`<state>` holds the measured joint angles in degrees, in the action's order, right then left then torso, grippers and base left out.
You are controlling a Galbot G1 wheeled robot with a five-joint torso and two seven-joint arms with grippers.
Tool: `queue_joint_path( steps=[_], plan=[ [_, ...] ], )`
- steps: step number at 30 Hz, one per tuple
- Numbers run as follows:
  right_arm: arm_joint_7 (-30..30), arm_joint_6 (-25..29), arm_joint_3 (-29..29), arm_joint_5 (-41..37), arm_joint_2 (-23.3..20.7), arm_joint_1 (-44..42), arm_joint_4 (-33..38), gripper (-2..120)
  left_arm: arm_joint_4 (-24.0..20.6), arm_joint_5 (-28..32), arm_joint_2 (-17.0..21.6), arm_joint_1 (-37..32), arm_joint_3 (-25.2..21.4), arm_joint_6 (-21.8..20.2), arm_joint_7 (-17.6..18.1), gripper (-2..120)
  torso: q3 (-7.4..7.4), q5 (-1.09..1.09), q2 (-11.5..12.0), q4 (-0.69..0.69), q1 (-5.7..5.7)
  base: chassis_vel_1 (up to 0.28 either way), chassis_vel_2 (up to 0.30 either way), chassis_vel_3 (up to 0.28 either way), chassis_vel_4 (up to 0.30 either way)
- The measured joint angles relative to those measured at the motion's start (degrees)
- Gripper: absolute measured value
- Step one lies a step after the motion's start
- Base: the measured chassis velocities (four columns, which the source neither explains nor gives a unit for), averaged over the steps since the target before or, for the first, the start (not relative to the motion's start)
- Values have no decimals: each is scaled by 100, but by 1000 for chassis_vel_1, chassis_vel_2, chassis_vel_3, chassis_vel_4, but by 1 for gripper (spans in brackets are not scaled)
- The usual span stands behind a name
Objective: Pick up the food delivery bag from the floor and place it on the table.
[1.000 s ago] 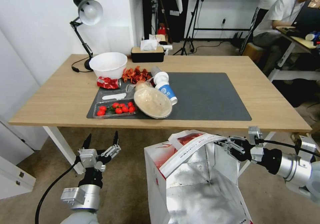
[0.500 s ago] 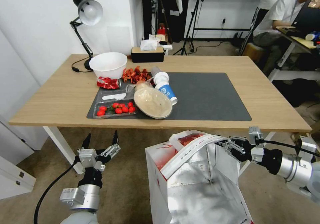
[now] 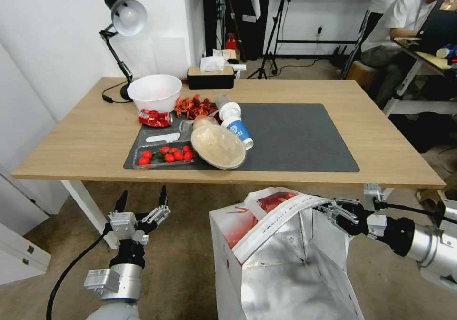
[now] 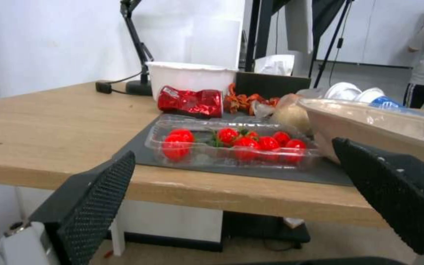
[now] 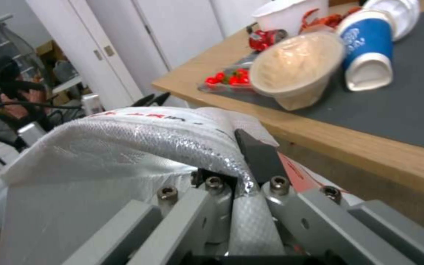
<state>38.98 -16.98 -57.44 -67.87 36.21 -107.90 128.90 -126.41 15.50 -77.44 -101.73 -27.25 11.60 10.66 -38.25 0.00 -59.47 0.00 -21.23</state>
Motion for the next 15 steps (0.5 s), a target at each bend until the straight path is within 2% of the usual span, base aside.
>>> queue_joint_path(
  steps=[8,15],
  plan=[
    [-5,-22,-487,-156,-58,-389,319,0,-2,-12,25,5,13,4,8,100,4,0,8,0,3,0,0,0,0],
    [8,-54,-1193,-388,-39,-931,702,0,-12,15,41,10,13,64,18,100,7,0,13,0,5,0,0,0,0]
  ],
)
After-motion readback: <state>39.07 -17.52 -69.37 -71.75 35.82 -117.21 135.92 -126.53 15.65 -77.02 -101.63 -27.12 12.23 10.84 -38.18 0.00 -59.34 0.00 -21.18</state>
